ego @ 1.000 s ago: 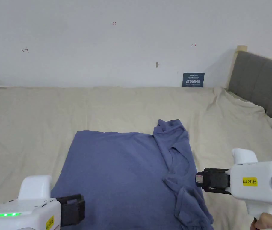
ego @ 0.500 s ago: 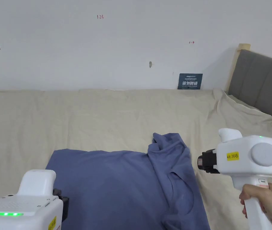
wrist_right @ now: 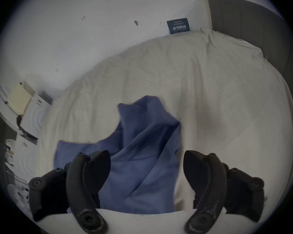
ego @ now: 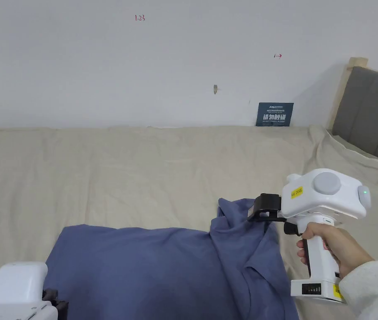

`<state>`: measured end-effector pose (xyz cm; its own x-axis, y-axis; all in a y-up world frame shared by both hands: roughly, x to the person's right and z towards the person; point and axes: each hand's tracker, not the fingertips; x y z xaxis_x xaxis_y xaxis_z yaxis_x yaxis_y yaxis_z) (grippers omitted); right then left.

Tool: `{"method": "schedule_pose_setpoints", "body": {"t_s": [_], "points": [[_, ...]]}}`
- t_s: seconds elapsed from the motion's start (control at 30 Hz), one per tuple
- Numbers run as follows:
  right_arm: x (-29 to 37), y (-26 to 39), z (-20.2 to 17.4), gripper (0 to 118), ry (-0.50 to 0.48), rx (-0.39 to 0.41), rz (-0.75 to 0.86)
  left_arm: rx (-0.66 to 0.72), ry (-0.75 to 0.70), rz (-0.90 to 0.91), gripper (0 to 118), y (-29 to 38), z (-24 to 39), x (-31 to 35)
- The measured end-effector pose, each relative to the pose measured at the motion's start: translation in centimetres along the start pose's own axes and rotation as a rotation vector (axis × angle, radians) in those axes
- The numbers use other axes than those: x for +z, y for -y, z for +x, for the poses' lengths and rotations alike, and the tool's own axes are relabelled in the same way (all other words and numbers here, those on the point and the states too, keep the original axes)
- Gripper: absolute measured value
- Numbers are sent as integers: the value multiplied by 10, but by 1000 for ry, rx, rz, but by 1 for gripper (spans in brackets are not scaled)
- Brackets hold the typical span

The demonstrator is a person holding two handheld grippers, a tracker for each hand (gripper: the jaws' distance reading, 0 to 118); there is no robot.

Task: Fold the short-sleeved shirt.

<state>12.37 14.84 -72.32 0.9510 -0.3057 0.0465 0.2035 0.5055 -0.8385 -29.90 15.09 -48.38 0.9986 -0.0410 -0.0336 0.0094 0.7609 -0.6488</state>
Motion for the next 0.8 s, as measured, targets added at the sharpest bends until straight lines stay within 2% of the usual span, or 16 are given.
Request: {"method": "schedule_pose_setpoints", "body": {"t_s": [0.07, 0.2, 0.23, 0.3, 0.33, 0.37, 0.4, 0.43, 0.47, 0.5, 0.6, 0.67, 0.73, 0.8], "points": [[-15, -7, -5, 91, 60, 13, -13, 6, -3, -11, 0, -3, -1, -9], [-44, -16, -1, 90, 139, 91, -88, 6, -13, -31, 0, -8, -1, -26], [-49, -18, -1, 85, 163, 93, -93, 5, -13, -36, 0, -10, -1, -30], [-58, -20, 0, 64, 142, 111, -88, 2, -19, -38, 0, -11, 0, -36], [-64, -22, 0, 44, 132, 125, -100, 2, -23, -42, 0, -11, 0, -39], [-69, -19, -5, 32, 180, 157, -121, 5, -25, -47, 0, -12, 0, -42], [-75, -18, -8, 21, 277, 212, -130, 7, -21, -51, 0, -12, 0, -45], [-75, -17, -11, 9, 291, 245, -110, 7, -15, -57, 0, -13, 0, -47], [-70, -14, -12, 4, 267, 254, -89, 1, -15, -60, 0, -13, 0, -49], [-67, -15, -11, 4, 280, 248, -89, -7, -18, -63, 0, -14, 0, -51], [-45, -22, 6, 3, 169, 169, -79, -15, -25, -71, 0, -22, -4, -59], [-30, -27, 12, 3, 138, 130, -53, 7, -7, -74, 0, -30, -11, -67], [-15, -30, 14, 3, 155, 138, -31, 10, -10, -87, 0, -41, -17, -77], [-4, -34, 20, 3, 124, 132, -18, -38, -44, -104, 0, -52, -20, -87]]}}
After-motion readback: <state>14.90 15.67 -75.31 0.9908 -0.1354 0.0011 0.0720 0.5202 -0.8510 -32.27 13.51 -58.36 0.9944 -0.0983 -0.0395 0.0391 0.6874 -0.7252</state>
